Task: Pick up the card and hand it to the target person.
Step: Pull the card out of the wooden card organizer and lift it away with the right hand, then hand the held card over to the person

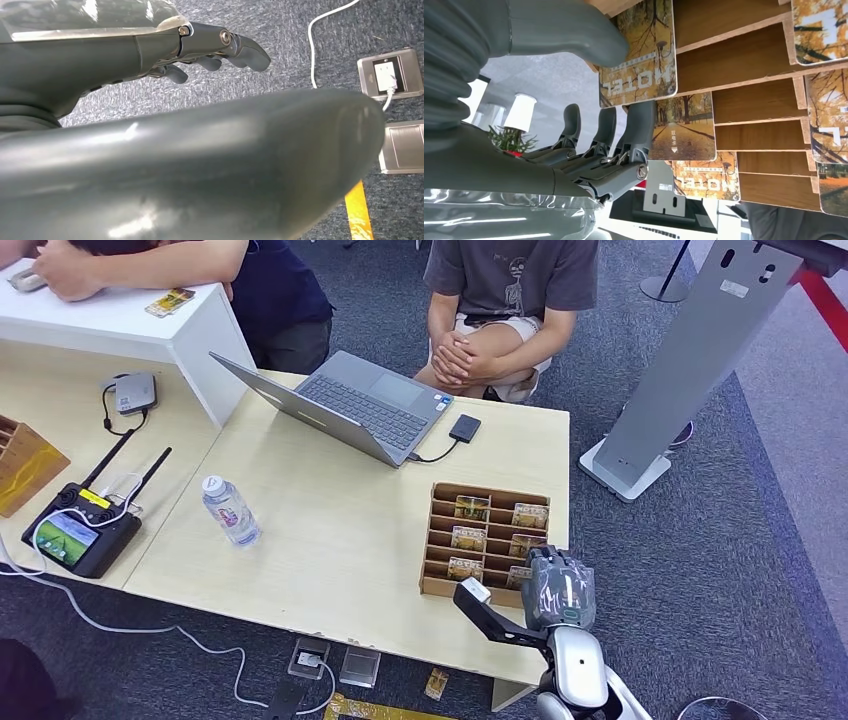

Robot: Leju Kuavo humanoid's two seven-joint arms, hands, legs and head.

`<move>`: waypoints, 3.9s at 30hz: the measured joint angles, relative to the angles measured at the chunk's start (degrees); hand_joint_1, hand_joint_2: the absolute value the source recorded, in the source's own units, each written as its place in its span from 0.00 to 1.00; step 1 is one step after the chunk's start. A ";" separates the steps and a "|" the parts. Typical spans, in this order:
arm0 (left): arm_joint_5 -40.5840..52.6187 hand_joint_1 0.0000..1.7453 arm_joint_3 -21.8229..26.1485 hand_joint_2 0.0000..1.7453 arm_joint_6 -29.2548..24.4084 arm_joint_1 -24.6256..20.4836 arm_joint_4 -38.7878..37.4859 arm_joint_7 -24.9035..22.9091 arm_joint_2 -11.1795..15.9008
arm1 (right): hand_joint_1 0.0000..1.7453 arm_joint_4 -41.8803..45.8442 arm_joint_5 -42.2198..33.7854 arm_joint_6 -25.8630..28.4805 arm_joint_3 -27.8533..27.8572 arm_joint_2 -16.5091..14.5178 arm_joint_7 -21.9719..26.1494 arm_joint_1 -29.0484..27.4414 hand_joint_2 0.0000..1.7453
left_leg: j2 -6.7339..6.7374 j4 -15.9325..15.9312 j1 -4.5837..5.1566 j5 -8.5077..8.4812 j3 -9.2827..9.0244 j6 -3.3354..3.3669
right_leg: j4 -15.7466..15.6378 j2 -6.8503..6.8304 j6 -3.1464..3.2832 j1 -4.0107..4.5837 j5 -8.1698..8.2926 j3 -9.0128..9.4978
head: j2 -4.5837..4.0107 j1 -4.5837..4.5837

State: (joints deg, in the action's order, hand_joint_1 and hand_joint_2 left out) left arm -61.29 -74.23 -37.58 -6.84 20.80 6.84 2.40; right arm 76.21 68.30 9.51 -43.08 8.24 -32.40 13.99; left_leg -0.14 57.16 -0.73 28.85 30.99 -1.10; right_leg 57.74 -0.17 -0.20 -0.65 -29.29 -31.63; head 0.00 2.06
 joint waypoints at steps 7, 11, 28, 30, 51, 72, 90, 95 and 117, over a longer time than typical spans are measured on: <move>0.40 0.00 0.00 0.00 0.18 0.00 -0.03 0.00 0.00 | 0.80 0.62 0.12 -0.28 0.67 -0.02 -0.03 -0.57 1.00 | 0.00 0.00 0.00 0.00 0.00 0.00 | 0.00 0.00 0.00 0.00 0.00 0.01 | 0.00 -0.03; 0.64 0.00 0.00 0.00 0.39 -0.01 -0.14 -0.01 0.00 | 0.84 0.93 0.31 -0.58 0.70 -0.04 -0.03 -0.79 1.00 | 0.00 0.00 0.00 0.00 -0.01 0.00 | 0.00 0.00 0.00 0.00 0.00 0.01 | 0.00 -0.01; 1.21 0.00 0.00 0.00 0.55 -0.01 -0.47 -0.02 0.00 | 0.93 3.33 -1.40 0.33 1.00 -0.03 1.12 -2.44 1.00 | 0.01 0.00 0.00 0.00 0.00 0.00 | 0.00 0.01 0.00 0.00 0.00 -0.01 | 0.00 -0.02; 1.42 0.00 0.00 0.00 0.57 0.00 -0.55 -0.02 0.00 | 0.94 4.74 -3.26 1.12 1.22 0.01 2.12 -3.17 1.00 | 0.01 0.00 0.00 0.00 0.01 0.00 | 0.00 0.01 0.00 0.00 0.00 -0.02 | 0.00 -0.01; 2.42 0.00 0.03 0.00 1.01 0.01 -1.10 0.14 0.00 | 0.99 14.88 -12.97 5.05 2.95 0.91 6.69 -3.93 1.00 | 0.02 0.00 0.00 0.00 0.01 0.00 | 0.00 0.02 0.00 0.00 0.00 -0.02 | 0.00 0.00; 4.73 0.00 0.02 0.00 1.51 -0.02 -1.50 0.75 -0.79 | 0.92 16.42 2.66 17.36 6.32 1.68 10.79 8.51 1.00 | 0.01 0.00 0.00 0.00 0.07 0.00 | 0.01 0.02 0.00 0.00 0.01 -0.04 | 0.00 0.01; 5.51 0.00 0.02 0.00 1.01 -0.11 -1.57 0.59 -1.05 | 0.84 -1.19 5.63 20.09 3.26 -2.04 12.43 23.27 1.00 | -0.03 0.00 0.00 -0.01 0.13 -0.01 | 0.03 -0.02 0.00 0.00 0.01 -0.05 | 0.00 -0.01; 5.07 0.00 0.05 0.00 0.87 -0.11 -1.58 0.80 -1.05 | 0.80 -6.09 3.89 18.90 1.41 -3.57 13.38 25.21 1.00 | -0.03 0.00 0.00 -0.01 0.14 -0.01 | 0.03 -0.02 0.00 0.00 0.01 -0.06 | 0.00 0.01; 4.48 0.00 0.31 0.00 0.33 -0.07 -1.73 0.60 -1.01 | 0.00 -17.26 -2.01 19.01 -3.40 -6.68 12.63 27.88 1.00 | -0.03 0.00 0.00 -0.01 0.13 -0.01 | 0.03 -0.01 0.00 0.00 0.01 -0.10 | 0.00 0.01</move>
State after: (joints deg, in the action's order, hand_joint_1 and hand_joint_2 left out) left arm -56.81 -73.92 -37.25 -6.91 19.06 7.44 1.40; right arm 58.95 66.29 28.52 -46.48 1.56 -19.78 41.87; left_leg -0.16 57.17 -0.73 28.84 31.11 -1.11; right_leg 57.77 -0.18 -0.19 -0.65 -29.28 -31.73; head 0.00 2.07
